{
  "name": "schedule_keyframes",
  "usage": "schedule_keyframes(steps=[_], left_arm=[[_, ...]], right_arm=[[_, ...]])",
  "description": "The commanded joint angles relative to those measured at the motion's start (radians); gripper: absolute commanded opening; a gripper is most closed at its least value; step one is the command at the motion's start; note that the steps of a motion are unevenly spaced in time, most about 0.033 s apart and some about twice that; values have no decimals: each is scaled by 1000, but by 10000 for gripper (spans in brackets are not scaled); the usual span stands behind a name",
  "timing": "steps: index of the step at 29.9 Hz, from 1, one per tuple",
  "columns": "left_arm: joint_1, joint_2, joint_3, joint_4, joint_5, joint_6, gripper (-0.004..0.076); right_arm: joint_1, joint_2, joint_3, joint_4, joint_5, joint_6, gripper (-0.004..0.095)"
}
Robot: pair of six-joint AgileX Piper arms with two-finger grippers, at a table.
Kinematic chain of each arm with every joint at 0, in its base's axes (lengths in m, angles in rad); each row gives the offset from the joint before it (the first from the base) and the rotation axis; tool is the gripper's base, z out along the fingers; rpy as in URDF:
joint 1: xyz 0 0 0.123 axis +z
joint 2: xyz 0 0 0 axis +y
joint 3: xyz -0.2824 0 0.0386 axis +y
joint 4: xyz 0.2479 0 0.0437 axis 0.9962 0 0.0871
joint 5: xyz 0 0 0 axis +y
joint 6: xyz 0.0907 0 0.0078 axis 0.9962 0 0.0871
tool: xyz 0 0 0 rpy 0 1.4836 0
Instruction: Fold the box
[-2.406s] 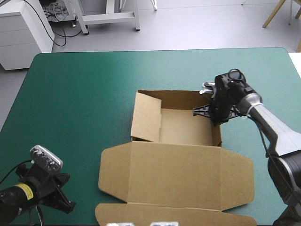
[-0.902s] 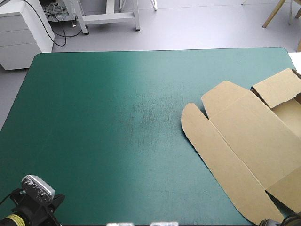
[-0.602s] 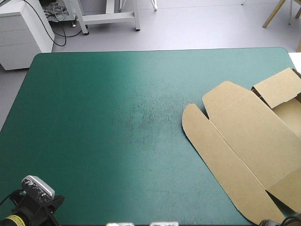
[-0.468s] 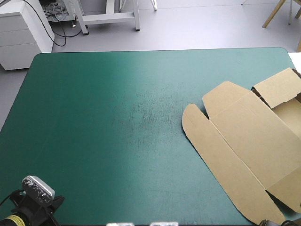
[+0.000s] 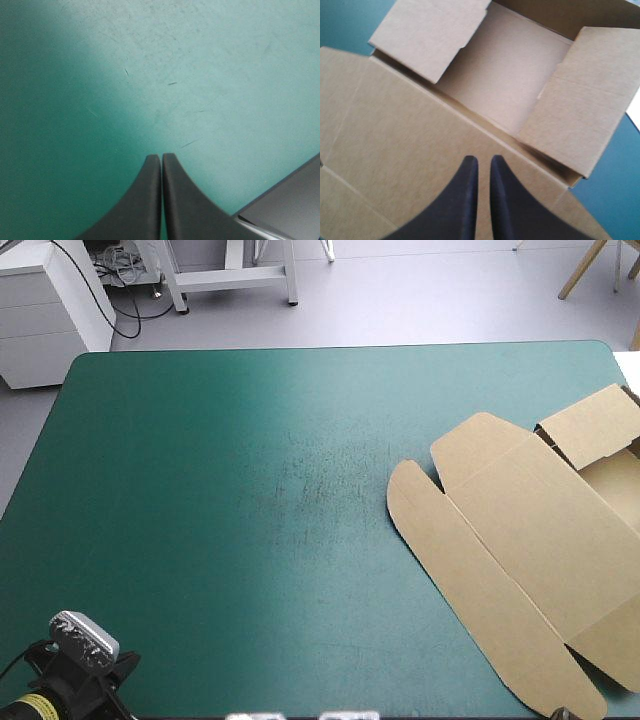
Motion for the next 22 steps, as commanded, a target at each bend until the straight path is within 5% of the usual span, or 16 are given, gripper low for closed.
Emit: schedule_keyframes(steps=[1,10,22], left_arm=[[-2,14,12,-9,-89,1,-10],[-2,14,29,-67,-188,-28,-10],[-2,14,29,-69,-153,-29,-10]], right_arm=[[96,-125,49,27,-40,-41,-6],[329,-422,261,61,-28,-124,-19],[351,-738,621,172,-28,-291,-19]])
